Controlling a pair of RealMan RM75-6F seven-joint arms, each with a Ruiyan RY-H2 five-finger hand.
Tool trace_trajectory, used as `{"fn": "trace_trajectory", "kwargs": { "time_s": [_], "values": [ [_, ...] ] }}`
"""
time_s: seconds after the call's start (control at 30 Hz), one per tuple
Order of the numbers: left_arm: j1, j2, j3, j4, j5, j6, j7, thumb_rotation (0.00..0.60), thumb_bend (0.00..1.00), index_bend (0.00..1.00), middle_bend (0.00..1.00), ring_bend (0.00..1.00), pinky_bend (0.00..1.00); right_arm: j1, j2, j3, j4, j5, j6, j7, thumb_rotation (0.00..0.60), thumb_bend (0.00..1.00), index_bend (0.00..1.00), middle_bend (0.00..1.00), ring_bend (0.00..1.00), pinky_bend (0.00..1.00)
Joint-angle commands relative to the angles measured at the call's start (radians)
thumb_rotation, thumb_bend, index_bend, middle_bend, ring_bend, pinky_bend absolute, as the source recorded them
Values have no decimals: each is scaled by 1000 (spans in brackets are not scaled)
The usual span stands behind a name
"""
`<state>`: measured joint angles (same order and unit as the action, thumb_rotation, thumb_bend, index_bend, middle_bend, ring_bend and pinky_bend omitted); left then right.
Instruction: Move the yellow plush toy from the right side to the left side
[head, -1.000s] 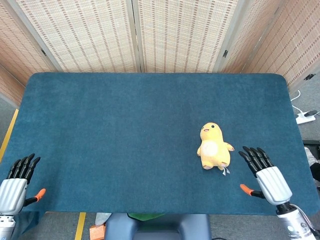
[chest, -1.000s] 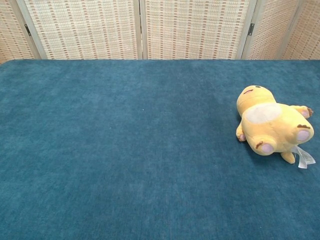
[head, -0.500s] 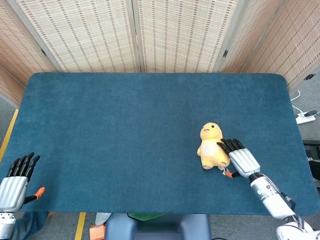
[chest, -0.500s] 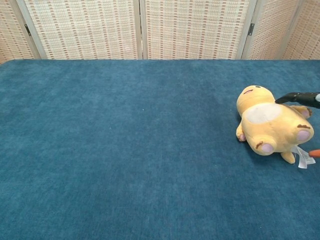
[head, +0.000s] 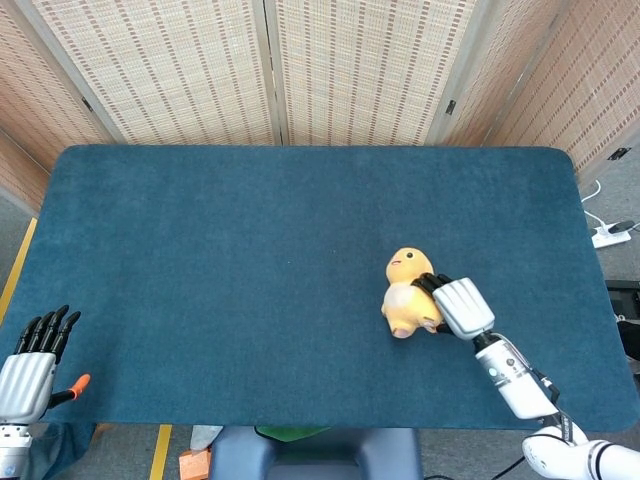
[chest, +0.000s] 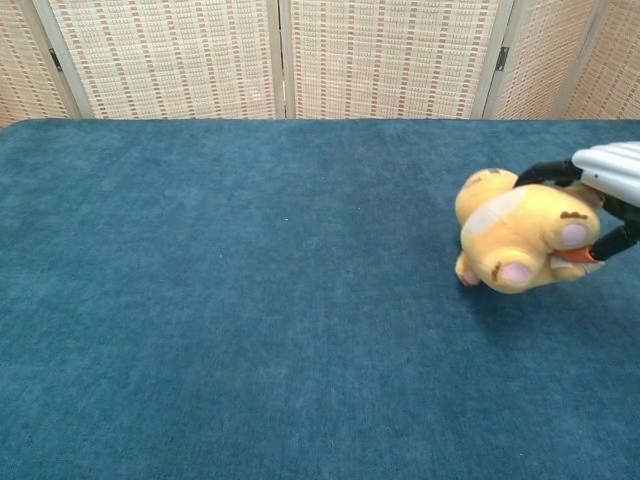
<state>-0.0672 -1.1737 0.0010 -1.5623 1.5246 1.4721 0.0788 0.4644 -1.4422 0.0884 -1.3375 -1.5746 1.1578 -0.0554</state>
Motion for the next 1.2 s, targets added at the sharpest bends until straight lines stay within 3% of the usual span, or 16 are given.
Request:
{"fn": "trace_trajectory", "kwargs": {
  "time_s": [0.03,0.17,0.3,0.4,0.5,0.6,0.7,0.77,0.87,0.93,1.2],
  "values": [
    [-1,-2,-1,-2,-2,0,8,600,258,0,0,0,0,49,-109,-10,115,-209,196,169,600,683,812,807,732,968],
    [-1,0,3,-7,5,0,6,600,260,0,0,0,0,130,-186,-2,124,-280,207,209,600,679,812,786,709,967],
    [3,5,6,-9,11,7,-4,600,260,0,0,0,0,226,-284,17,134,-280,115,201,600,634,811,735,665,928],
    [3,10,10,-9,10,2,-14,600,261,0,0,0,0,284,-369,41,193,-257,49,158,600,563,752,641,622,884],
    [3,14,15,-9,14,-2,-23,600,260,0,0,0,0,329,-441,55,258,-229,-3,151,600,473,638,550,528,757],
    [3,17,18,-7,19,-3,-31,600,261,0,0,0,0,369,-490,69,318,-188,-71,138,600,371,458,428,398,615],
    [3,17,16,-4,17,-2,-39,600,261,0,0,0,0,403,-522,79,385,-172,-112,48,600,247,159,334,294,499],
    [3,15,15,1,19,-1,-44,600,260,0,0,0,0,418,-536,82,410,-151,-150,-11,600,172,20,242,195,365],
    [3,16,20,2,26,-1,-49,600,260,0,0,0,0,428,-527,84,374,-103,-215,-14,600,90,0,42,19,102],
    [4,18,22,1,32,3,-52,600,260,0,0,0,0,422,-515,76,332,-86,-223,7,600,62,0,1,0,12],
    [8,19,28,3,41,9,-57,600,260,0,0,0,0,358,-377,22,90,-56,-197,63,600,0,0,0,0,0]
  ]
}}
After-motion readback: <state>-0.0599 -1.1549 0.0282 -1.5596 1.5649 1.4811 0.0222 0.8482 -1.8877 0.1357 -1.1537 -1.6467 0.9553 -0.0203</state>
